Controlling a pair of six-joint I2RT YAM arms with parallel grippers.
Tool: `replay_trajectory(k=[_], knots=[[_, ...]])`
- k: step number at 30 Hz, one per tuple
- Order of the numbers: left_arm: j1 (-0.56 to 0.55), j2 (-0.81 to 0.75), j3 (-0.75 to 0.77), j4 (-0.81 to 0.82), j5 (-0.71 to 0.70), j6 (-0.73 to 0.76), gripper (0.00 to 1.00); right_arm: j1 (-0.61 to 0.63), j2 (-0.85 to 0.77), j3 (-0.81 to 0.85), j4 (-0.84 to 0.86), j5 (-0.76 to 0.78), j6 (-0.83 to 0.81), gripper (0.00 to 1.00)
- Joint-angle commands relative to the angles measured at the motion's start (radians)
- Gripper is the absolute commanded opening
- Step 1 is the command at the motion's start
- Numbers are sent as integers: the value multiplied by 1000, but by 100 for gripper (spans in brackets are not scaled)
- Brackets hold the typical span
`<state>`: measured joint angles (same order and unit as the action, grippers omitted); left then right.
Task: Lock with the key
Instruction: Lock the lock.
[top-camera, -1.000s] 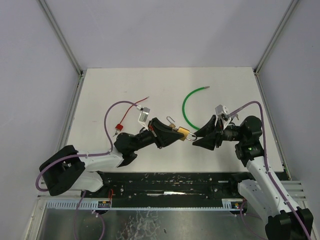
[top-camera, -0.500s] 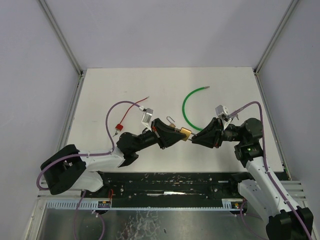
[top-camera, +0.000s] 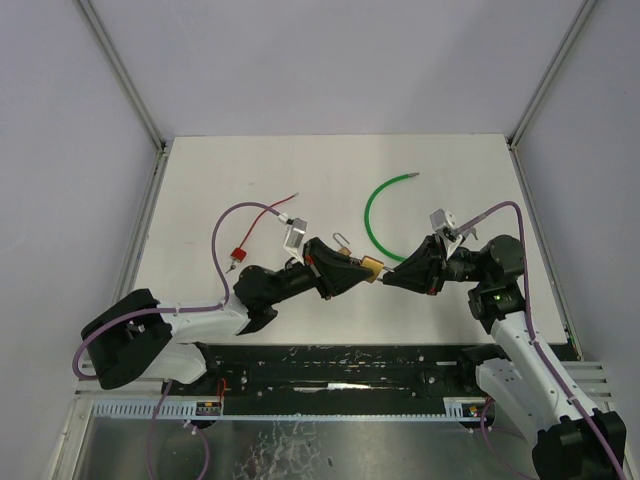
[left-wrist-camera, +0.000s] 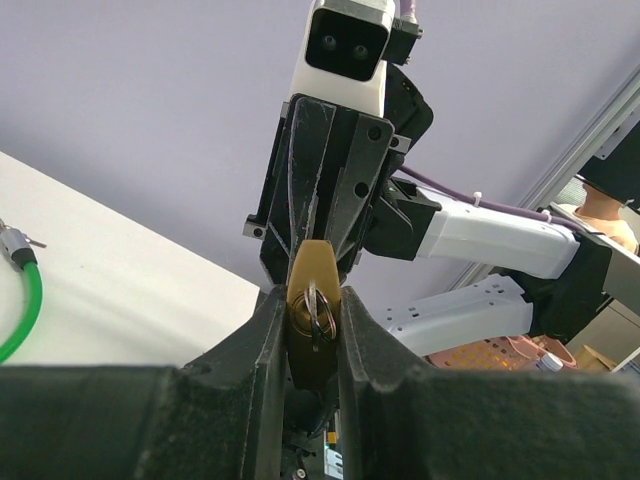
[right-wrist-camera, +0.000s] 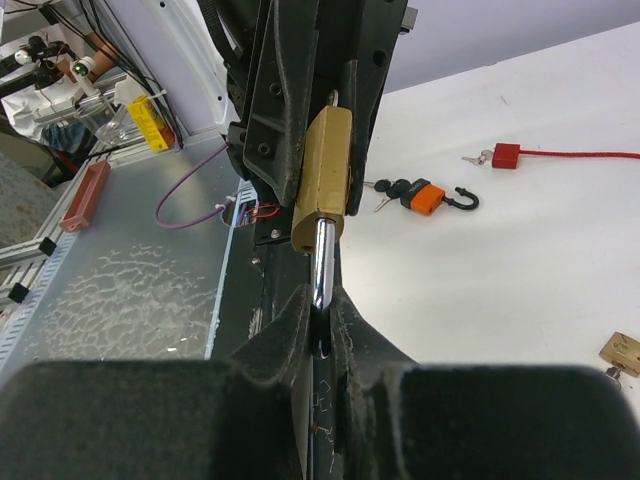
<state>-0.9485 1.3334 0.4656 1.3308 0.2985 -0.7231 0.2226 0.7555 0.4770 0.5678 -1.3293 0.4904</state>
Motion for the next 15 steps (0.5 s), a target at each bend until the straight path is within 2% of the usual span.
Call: replay_trajectory(k=[1, 10, 15], knots=[[-3, -8, 29, 79, -32, 61, 0, 17, -2, 14, 57, -56, -3, 0], [-3, 4, 12, 118, -1, 176, 0, 16, -6, 22, 51, -71, -6, 0], [-3, 32, 34, 121, 52, 185, 0, 16, -2, 24, 49, -80, -6, 0]])
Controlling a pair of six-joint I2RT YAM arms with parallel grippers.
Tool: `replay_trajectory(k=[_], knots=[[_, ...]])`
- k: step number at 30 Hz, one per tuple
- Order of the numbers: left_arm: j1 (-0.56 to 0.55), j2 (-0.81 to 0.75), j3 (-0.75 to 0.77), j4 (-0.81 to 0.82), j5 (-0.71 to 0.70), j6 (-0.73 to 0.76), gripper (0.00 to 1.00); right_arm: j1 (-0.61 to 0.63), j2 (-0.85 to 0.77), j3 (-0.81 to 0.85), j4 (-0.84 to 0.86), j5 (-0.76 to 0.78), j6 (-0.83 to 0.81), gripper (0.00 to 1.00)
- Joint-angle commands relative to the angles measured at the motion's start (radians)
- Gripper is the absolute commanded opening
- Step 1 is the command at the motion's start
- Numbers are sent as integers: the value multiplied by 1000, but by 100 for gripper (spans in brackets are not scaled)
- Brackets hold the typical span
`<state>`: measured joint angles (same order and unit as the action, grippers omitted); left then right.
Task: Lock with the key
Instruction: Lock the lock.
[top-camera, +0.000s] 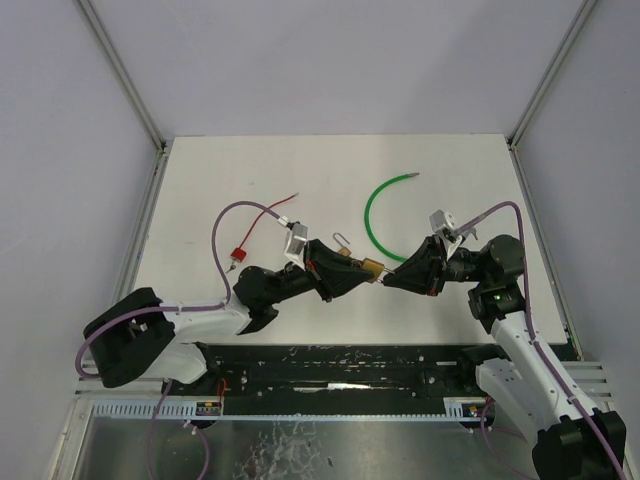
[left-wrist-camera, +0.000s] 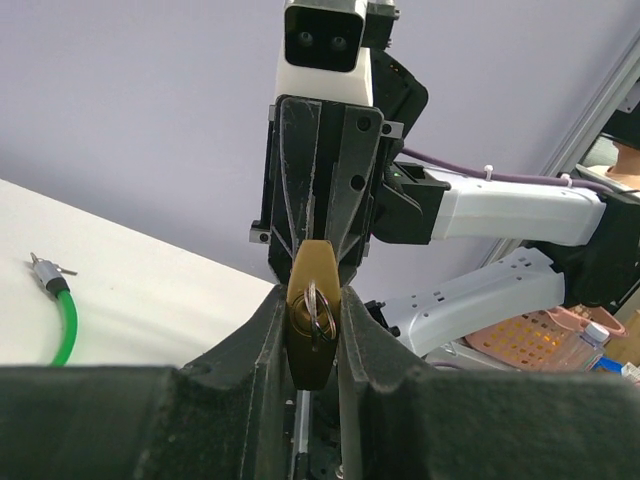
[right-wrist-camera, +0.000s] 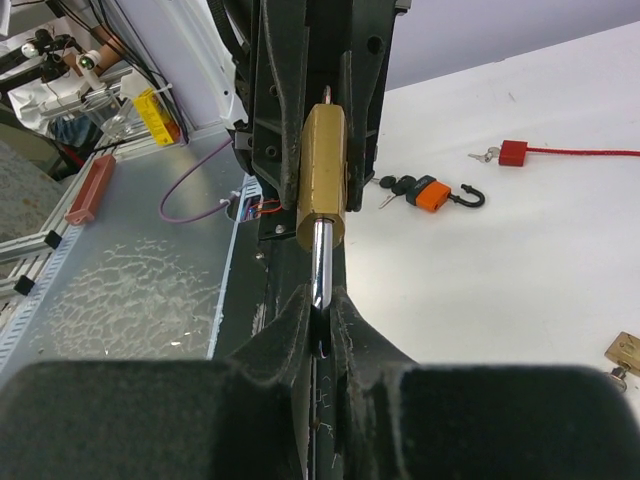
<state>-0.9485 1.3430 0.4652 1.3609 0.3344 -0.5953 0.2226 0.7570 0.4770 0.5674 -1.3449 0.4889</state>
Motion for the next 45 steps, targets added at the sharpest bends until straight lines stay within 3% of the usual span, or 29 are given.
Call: replay_trajectory(k=[1, 22, 33, 35, 38, 45], knots=[[-4, 31, 40, 91, 28, 57, 0, 16, -3, 24, 49, -66, -4, 0], [-2, 109, 67, 129, 39, 11, 0, 15, -7, 32, 15, -59, -44, 0], [8, 83, 0, 132, 21, 2, 1, 1, -20, 90, -151, -57, -170, 0], [23, 79, -6, 125, 39, -16, 6, -14, -23, 110, -203, -52, -209, 0], [54, 73, -10, 116, 75, -62, 25, -29, -25, 134, -272, -49, -265, 0], [75, 10, -31, 22, 83, -48, 58, -36, 11, 131, -276, -59, -274, 0]])
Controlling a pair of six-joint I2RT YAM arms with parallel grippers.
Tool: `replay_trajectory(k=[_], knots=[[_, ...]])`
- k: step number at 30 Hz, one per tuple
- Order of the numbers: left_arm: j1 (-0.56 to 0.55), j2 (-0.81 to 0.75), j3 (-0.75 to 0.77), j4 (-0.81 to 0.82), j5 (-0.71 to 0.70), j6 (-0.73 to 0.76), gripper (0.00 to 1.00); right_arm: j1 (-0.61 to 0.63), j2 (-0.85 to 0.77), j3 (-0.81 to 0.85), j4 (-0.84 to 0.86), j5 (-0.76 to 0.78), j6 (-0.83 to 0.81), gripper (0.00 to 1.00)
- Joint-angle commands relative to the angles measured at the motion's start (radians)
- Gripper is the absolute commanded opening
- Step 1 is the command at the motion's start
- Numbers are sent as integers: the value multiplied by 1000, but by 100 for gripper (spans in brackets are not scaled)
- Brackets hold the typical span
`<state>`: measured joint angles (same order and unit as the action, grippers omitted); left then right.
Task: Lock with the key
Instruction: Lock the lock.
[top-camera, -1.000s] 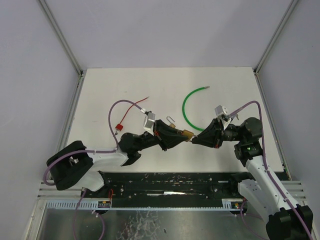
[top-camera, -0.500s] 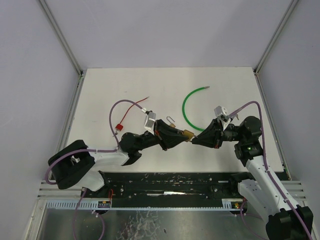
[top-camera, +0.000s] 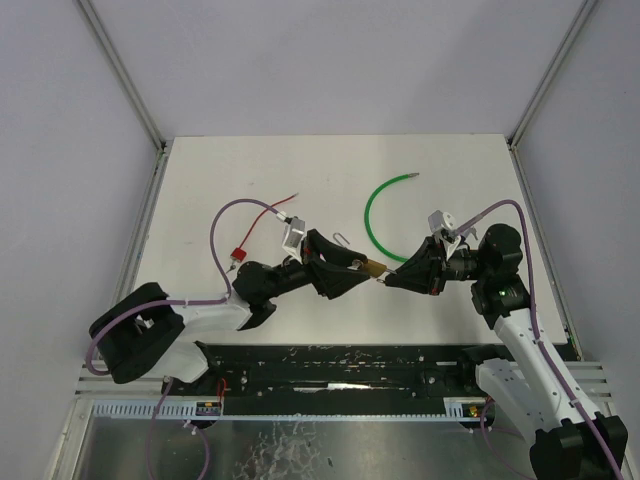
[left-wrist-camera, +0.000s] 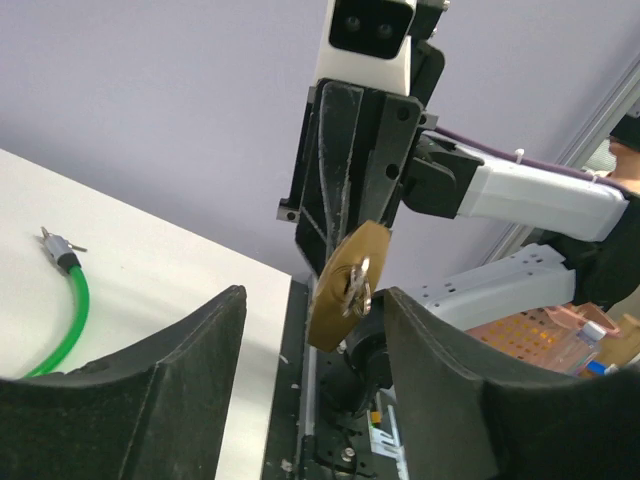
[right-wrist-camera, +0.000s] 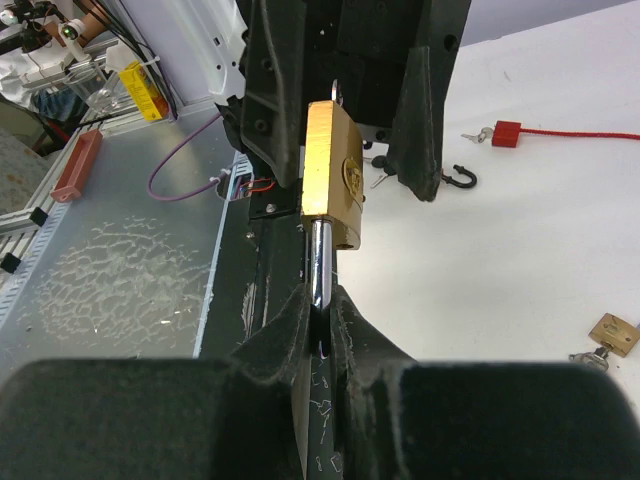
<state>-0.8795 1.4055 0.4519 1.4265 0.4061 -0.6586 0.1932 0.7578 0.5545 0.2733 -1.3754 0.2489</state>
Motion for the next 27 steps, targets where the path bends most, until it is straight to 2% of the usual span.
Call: replay_trajectory(k=[1, 6, 10, 13, 16, 19, 22, 27], knots=[[4, -66, -24, -59, 3, 27, 62, -7, 13, 53, 14, -28, -37, 0], [9, -188, -96, -115, -58, 131, 82, -7, 27, 57, -36, -27, -91, 0], [8, -353, -150, -237, -141, 249, 99, -6, 34, 58, -77, -26, -139, 0], [10, -471, -151, -360, -166, 328, 100, -7, 35, 62, -123, -28, -193, 0], [10, -515, -119, -472, -122, 417, 100, -7, 39, 77, -201, -27, -277, 0], [9, -500, -69, -564, -26, 522, 100, -7, 41, 85, -259, -23, -340, 0], [8, -459, -30, -604, 76, 632, 94, -8, 42, 88, -301, -22, -388, 0], [4, -404, 53, -723, 103, 698, 89, -7, 55, 98, -353, -26, -453, 0]])
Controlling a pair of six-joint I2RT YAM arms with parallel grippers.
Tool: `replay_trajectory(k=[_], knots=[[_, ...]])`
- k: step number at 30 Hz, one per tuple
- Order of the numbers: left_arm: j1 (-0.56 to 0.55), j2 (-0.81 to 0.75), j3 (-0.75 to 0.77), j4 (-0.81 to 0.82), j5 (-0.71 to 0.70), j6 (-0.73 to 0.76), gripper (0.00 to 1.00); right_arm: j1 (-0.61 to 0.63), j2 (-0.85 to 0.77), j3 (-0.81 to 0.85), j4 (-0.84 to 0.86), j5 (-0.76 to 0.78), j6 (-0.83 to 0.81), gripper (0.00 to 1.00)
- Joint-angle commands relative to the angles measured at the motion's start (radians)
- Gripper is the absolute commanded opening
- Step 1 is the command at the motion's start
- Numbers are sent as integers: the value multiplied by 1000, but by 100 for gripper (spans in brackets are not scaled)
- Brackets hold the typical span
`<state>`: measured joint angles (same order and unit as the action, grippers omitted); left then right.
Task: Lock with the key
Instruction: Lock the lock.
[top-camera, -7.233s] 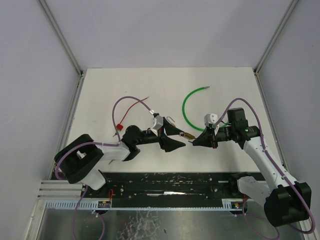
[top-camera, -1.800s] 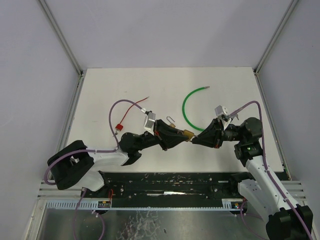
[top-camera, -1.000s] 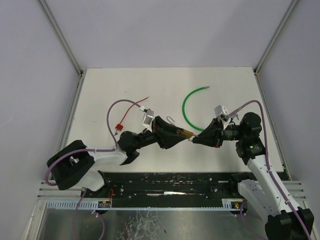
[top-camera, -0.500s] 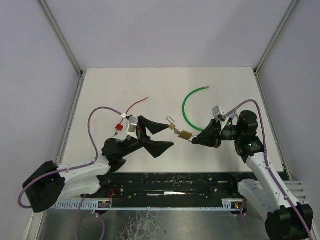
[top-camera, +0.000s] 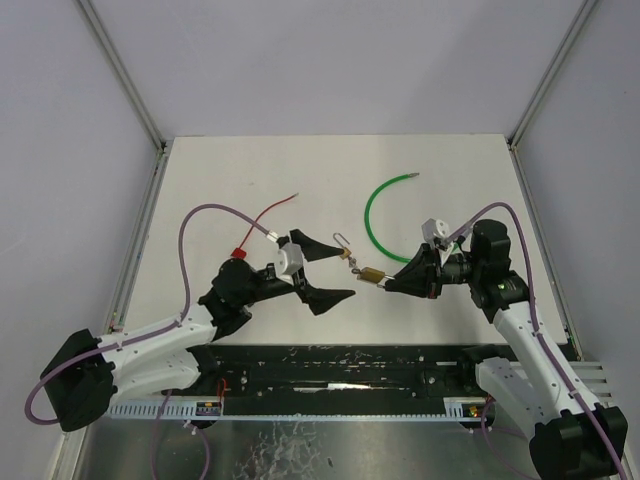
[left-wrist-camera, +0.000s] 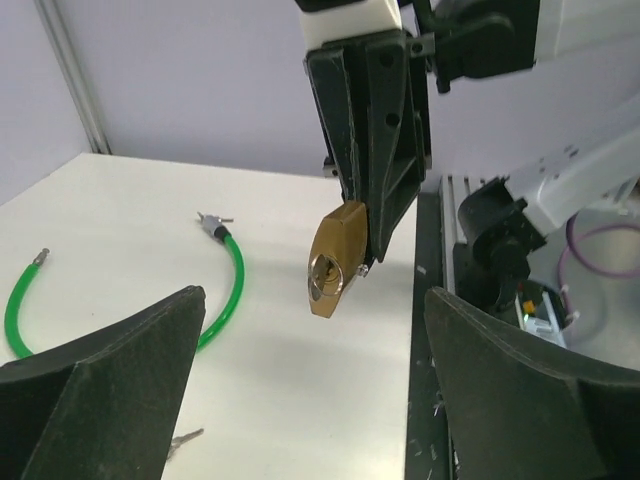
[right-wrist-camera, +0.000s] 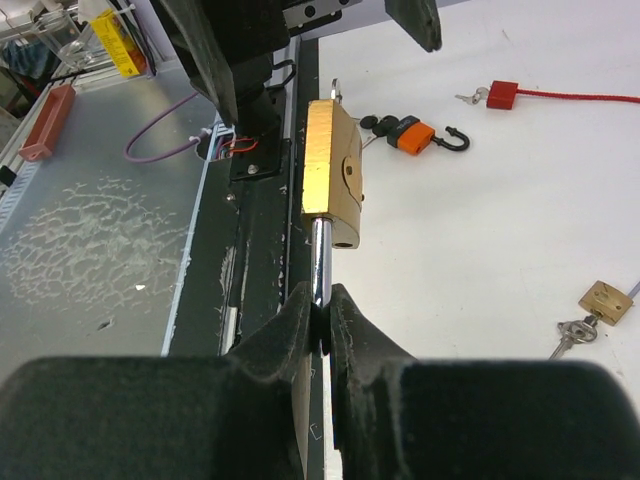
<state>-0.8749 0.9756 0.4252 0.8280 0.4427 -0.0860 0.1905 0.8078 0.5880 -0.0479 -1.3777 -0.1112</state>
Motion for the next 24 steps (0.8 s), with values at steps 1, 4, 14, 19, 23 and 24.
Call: replay_trajectory(k=[1, 4, 14, 19, 23, 24], knots=[[-2, 31, 94, -150, 72, 126, 88, -4, 8, 67, -40, -27, -102, 0], [-13, 45, 128, -205, 85, 145, 85, -4, 11, 73, -66, -26, -135, 0], [-56, 55, 210, -445, 24, 175, 73, -14, -14, 78, -121, -27, -187, 0], [-59, -13, 133, -331, 21, 114, 68, -17, -8, 76, -121, -38, -189, 0], [-58, -7, 102, -234, 28, 71, 66, -22, -8, 75, -131, -37, -196, 0], [-58, -1, 100, -218, 32, 70, 66, -25, -9, 75, -132, -39, -200, 0]])
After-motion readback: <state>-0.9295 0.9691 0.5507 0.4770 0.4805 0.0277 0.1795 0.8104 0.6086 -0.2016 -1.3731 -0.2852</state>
